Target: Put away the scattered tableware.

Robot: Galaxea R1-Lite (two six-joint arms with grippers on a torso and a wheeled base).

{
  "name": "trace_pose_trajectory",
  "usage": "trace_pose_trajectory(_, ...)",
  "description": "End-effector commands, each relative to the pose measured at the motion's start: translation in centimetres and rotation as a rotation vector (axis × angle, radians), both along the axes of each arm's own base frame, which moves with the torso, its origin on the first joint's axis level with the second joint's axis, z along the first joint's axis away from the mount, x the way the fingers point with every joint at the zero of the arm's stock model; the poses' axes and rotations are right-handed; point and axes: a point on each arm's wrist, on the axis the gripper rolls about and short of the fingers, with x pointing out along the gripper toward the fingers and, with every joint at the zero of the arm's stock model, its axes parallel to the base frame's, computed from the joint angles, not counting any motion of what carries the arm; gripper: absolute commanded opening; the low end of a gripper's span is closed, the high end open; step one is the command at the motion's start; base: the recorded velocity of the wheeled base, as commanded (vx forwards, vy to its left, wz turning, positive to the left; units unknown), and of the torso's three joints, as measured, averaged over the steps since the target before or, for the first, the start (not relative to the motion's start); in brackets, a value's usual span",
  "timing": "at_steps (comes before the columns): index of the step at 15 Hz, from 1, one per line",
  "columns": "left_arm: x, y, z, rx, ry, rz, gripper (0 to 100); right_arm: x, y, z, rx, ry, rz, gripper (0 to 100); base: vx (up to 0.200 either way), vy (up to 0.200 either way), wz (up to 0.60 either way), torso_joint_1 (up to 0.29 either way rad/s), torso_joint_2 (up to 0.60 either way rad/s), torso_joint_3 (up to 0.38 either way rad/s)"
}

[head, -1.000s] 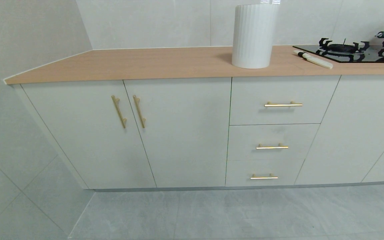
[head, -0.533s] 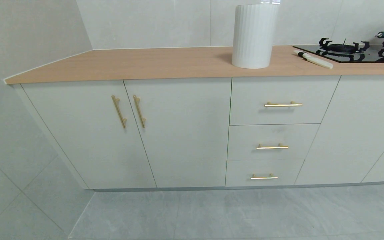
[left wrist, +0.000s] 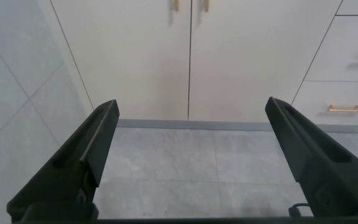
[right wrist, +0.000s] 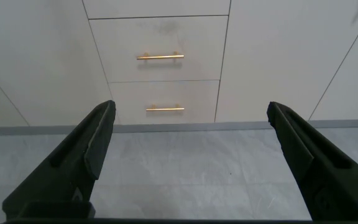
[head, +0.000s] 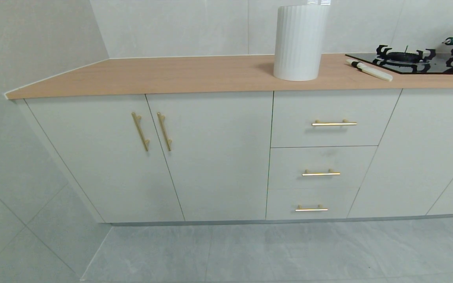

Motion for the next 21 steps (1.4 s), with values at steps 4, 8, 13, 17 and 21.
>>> trace_pose_trajectory(4, 0.0, 0.0, 0.0, 0.0, 0.0, 0.001, 100, 0.02, 0.0, -0.04, -0.001, 0.007, 0.0, 100, 0.0, 0.0, 0.0, 0.0, 0.0, 0.0)
trace_pose_trajectory(8, 0.0, 0.0, 0.02, 0.008, -0.001, -0.001, 100, 0.02, 0.0, -0.04, -0.001, 0.007, 0.003, 100, 0.0, 0.0, 0.0, 0.0, 0.0, 0.0)
trace_pose_trajectory(13, 0.0, 0.0, 0.0, 0.003, 0.001, -0.001, 100, 0.02, 0.0, -0.04, -0.001, 0.007, 0.003, 100, 0.2, 0.0, 0.0, 0.003, 0.0, -0.001)
trace_pose_trajectory(17, 0.0, 0.0, 0.0, 0.003, 0.001, -0.001, 100, 0.02, 0.0, -0.06, -0.001, 0.008, 0.003, 100, 0.2, 0.0, 0.0, 0.002, 0.0, -0.001)
trace_pose_trajectory(21, 0.0, 0.0, 0.0, 0.003, 0.001, -0.001, 100, 0.02, 0.0, -0.04, -0.001, 0.007, 0.003, 100, 0.2, 0.0, 0.0, 0.001, 0.0, 0.006)
